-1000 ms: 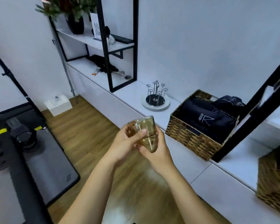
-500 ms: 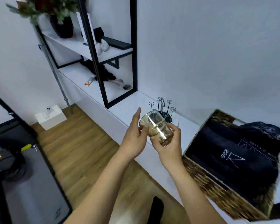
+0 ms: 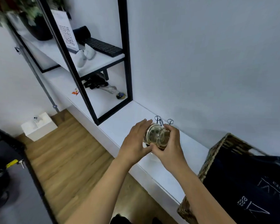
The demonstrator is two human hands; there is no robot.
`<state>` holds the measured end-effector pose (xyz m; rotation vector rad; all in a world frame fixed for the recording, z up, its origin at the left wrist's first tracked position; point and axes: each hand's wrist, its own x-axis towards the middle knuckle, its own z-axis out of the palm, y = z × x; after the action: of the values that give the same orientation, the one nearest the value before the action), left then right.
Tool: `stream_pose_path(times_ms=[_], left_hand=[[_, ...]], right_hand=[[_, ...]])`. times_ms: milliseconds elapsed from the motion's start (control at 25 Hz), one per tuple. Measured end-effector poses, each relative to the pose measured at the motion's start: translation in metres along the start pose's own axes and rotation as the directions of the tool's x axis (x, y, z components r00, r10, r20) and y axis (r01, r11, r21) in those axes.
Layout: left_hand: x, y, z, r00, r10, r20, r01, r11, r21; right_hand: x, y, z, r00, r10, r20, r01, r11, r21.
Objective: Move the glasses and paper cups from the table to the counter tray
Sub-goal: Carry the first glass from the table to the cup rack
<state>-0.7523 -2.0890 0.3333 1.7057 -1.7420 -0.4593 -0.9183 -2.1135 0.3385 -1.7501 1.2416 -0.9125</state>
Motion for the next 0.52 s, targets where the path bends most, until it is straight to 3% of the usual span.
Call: stream_pose_path(times_ms=[200, 520], left_hand=[[0.043, -0.056, 0.022, 0.988, -0.028, 0.15, 0.054, 0.984, -0.171], [0.084, -0.114, 0.048, 0.918, -0.022, 0.395, 0.137, 0.954, -0.266]], right_hand=[[0.04, 0.021, 0.029, 0.993, 0.117, 0.031, -0.118, 0.993, 0.016], [0.073, 0.057, 0.082, 0.948, 0.316, -0.044, -0.318, 0.946, -0.058]])
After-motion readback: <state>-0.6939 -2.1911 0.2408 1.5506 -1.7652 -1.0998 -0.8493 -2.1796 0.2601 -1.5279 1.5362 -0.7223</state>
